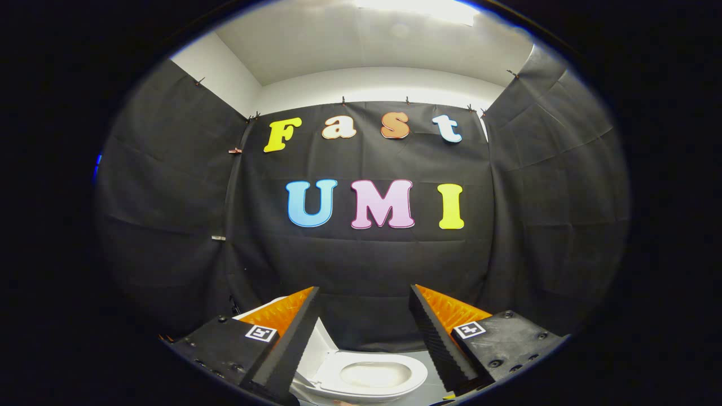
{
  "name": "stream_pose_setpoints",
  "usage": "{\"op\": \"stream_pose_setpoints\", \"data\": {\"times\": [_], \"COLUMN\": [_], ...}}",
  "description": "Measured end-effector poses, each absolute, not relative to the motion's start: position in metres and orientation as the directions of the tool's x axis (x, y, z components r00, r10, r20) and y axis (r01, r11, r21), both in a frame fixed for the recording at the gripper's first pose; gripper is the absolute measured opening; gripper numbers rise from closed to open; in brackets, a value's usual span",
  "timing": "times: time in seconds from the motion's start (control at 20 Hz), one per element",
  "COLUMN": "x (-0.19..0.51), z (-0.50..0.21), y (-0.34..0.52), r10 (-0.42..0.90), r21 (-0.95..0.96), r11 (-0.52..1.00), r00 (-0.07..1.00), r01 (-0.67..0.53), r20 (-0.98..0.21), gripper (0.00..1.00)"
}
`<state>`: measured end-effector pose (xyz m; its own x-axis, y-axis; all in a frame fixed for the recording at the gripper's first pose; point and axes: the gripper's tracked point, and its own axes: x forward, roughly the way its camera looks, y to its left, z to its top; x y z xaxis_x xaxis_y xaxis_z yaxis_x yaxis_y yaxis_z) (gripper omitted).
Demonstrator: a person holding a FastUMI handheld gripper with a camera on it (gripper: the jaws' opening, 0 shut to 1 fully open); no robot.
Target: Open the toilet lid.
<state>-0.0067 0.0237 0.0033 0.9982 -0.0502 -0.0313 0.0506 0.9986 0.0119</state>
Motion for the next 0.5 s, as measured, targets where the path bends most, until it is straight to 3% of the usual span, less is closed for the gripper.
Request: {"op": "stream_pose_setpoints", "data": {"times": [0.5], "x": [-0.0081], "z": [0.0064], "y": [0.0273], "r10": [-0.039], "r21": [0.004], "r11": [0.999], "r00": [0.999], "r01": [0.04], "r20": [-0.027], "gripper": [0.98]}}
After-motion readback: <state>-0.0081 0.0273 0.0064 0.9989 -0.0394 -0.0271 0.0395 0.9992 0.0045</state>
